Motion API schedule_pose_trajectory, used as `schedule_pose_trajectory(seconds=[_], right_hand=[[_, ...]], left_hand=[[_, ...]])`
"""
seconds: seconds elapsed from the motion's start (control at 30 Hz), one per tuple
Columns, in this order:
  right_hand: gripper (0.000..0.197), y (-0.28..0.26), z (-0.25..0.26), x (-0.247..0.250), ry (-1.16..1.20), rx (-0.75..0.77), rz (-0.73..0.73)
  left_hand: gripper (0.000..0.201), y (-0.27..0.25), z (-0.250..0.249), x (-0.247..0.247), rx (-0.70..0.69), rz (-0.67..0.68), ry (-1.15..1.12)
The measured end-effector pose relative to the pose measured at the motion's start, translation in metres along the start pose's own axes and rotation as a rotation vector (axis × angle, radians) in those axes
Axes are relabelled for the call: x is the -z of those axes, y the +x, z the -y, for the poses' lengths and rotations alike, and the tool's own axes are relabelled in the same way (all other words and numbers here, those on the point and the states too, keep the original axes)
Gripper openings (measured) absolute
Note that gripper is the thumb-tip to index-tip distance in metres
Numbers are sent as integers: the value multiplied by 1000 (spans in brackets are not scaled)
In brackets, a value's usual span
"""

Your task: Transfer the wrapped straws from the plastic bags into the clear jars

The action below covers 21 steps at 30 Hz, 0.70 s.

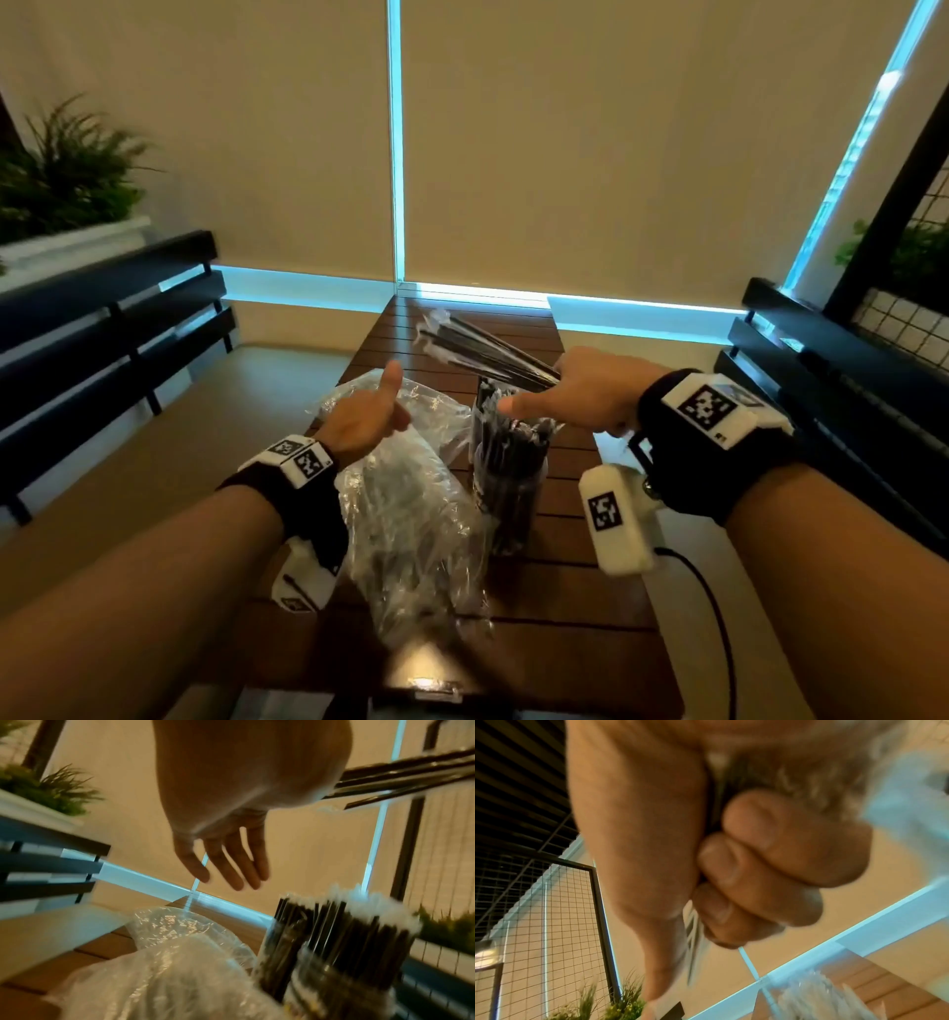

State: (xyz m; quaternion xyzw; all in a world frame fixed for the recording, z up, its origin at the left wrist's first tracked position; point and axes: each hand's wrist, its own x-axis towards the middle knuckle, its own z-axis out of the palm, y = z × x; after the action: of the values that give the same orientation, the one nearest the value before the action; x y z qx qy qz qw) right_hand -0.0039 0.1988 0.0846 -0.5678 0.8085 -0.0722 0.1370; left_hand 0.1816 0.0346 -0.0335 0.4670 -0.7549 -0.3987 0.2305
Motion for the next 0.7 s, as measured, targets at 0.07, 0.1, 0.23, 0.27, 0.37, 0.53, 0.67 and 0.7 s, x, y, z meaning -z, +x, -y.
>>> schedule_pose_trajectory(seconds=[0.07,0.1,0.23,0.27,0.37,0.53,0.67,0.7], right_hand=[[53,14,5,-15,88,63,-73],[52,21,8,-26,111,94,-105],[33,43,21,-72,234,157,-205],[32,48,23,-80,269,160,-251],[40,61,27,-102,318,178,-314],[37,79,28,-124,396,212,-376],[49,78,15,-109,343,310,-282],[53,76,9,-103,319,325,-270]], left_hand=[[93,-4,-18,0,21,211,-356],[91,-6,-28,-1,1,295,-450],[79,-3,-62,-2,-90,374,-721],[77,1,-68,-1,-79,341,-808],[47,15,-74,6,-37,207,-1093],[41,26,-95,-2,-25,0,-1220],[49,32,-108,-4,-109,-143,-1173],[50,37,-107,-3,-117,-177,-1180]])
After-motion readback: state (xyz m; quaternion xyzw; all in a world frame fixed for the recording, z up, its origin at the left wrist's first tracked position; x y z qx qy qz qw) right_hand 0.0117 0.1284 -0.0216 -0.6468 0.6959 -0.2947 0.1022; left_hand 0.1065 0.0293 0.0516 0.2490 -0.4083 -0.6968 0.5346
